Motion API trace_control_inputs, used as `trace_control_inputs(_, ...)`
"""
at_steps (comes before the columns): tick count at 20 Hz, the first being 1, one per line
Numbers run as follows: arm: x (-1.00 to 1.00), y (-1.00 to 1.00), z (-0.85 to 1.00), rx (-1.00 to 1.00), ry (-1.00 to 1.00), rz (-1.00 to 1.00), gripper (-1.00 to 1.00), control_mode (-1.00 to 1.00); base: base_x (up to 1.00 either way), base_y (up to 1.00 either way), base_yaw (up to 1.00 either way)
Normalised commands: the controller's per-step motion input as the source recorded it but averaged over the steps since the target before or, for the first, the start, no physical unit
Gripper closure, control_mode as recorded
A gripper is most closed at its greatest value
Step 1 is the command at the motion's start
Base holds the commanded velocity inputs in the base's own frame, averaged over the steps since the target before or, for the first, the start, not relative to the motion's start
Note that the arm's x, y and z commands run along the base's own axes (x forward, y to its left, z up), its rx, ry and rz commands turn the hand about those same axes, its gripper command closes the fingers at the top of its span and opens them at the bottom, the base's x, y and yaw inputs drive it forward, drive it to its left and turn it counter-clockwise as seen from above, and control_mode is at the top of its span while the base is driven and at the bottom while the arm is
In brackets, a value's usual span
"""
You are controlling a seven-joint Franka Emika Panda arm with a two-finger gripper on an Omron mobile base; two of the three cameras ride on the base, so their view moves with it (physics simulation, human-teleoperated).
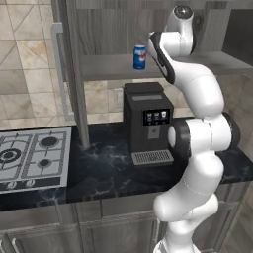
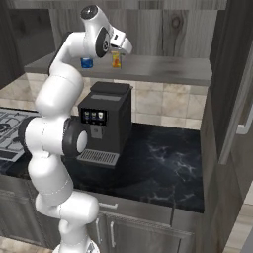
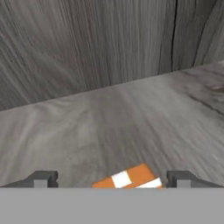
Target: Sort all alcoholic drinks to one cabinet, and non-alcoholic drinks to the other.
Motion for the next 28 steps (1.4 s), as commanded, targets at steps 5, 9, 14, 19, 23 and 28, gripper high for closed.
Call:
trace_control_inputs(5, -0.22, 0.0, 0.0, -0.04, -0.14, 0.0, -1.0, -1.0, 0.0, 0.0, 0.0)
trace_control_inputs(9, -0.95, 0.0, 0.0, 0.0, -0.09, 0.0, -1.0, -1.0, 0.0, 0.0, 0.0)
trace_control_inputs(14, -1.0, 0.0, 0.0, 0.0, -0.05, 0.0, -1.0, -1.0, 0.0, 0.0, 0.0)
trace_control_inputs(19, -1.0, 0.0, 0.0, 0.0, -0.05, 0.0, -1.0, -1.0, 0.0, 0.0, 0.0)
trace_control_inputs(23, -1.0, 0.01, -0.02, 0.0, -0.06, 0.0, -1.0, -1.0, 0.0, 0.0, 0.0)
trace_control_inputs(28, -1.0, 0.1, -0.15, 0.0, 0.0, 0.0, -1.0, -1.0, 0.0, 0.0, 0.0)
